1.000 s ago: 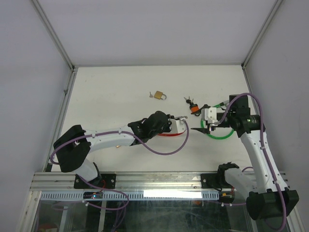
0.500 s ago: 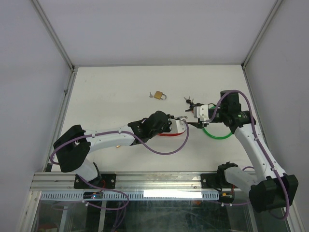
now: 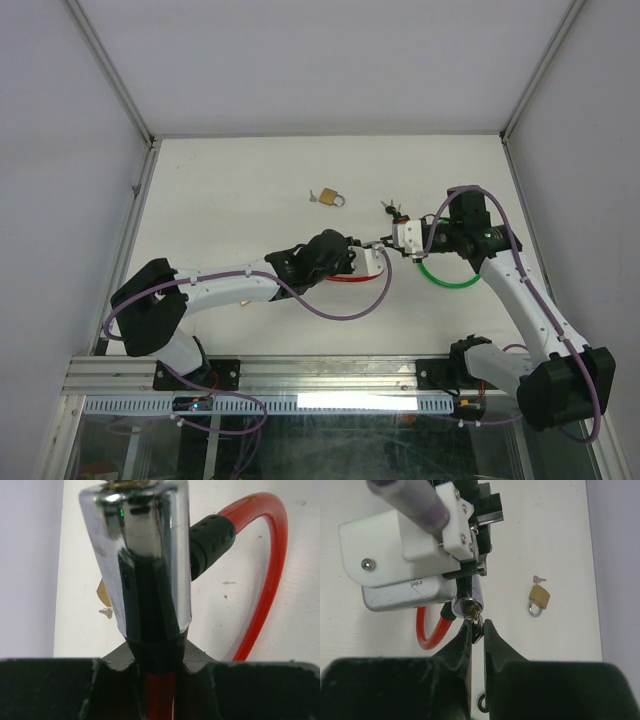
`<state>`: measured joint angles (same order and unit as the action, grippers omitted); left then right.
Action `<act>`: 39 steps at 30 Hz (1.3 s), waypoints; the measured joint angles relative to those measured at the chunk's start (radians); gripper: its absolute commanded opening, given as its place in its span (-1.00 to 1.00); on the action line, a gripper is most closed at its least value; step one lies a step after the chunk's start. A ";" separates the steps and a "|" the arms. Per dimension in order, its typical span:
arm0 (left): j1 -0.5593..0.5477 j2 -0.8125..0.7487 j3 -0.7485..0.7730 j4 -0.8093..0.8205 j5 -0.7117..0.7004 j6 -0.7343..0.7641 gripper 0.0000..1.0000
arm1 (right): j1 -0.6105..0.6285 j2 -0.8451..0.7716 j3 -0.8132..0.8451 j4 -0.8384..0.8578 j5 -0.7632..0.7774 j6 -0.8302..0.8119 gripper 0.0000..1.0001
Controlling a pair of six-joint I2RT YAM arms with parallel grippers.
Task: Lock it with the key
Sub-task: Lock the lock.
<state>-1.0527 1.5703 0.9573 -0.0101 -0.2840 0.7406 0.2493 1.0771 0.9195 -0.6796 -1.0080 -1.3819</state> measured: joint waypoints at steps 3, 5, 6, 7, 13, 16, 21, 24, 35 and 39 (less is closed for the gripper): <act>0.000 0.000 0.000 -0.005 0.006 0.000 -1.00 | 0.000 -0.003 0.000 -0.003 -0.001 -0.042 -1.00; 0.000 0.000 0.002 -0.007 0.009 0.000 -1.00 | 0.000 -0.008 0.000 -0.010 -0.002 -0.084 -1.00; 0.000 0.000 0.003 -0.008 0.011 0.000 -1.00 | 0.000 -0.012 -0.001 -0.017 -0.001 -0.114 -1.00; 0.000 0.000 0.005 -0.011 0.017 -0.001 -1.00 | 0.000 -0.016 -0.002 -0.024 -0.002 -0.140 -1.00; 0.011 0.000 0.013 -0.035 0.069 -0.013 -1.00 | 0.000 -0.022 -0.006 -0.079 0.001 -0.358 -1.00; 0.035 0.000 0.025 -0.055 0.130 -0.023 -1.00 | 0.002 -0.024 -0.006 -0.080 0.011 -0.414 -1.00; 0.066 0.000 0.048 -0.088 0.212 -0.034 -1.00 | 0.006 -0.034 -0.003 -0.074 0.032 -0.435 -1.00; 0.086 0.000 0.069 -0.114 0.265 -0.046 -1.00 | 0.005 -0.035 0.012 -0.077 0.041 -0.426 -1.00; 0.155 0.009 0.167 -0.216 0.454 -0.077 -1.00 | -0.024 -0.012 0.128 -0.135 0.031 -0.172 -1.00; 0.177 0.009 0.184 -0.256 0.497 -0.097 -1.00 | -0.028 0.061 0.209 -0.151 0.017 0.082 -1.00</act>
<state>-0.8753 1.5795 1.1412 -0.2657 0.2134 0.6441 0.2214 1.1378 1.1282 -0.8310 -0.9913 -1.3003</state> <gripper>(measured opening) 0.151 0.031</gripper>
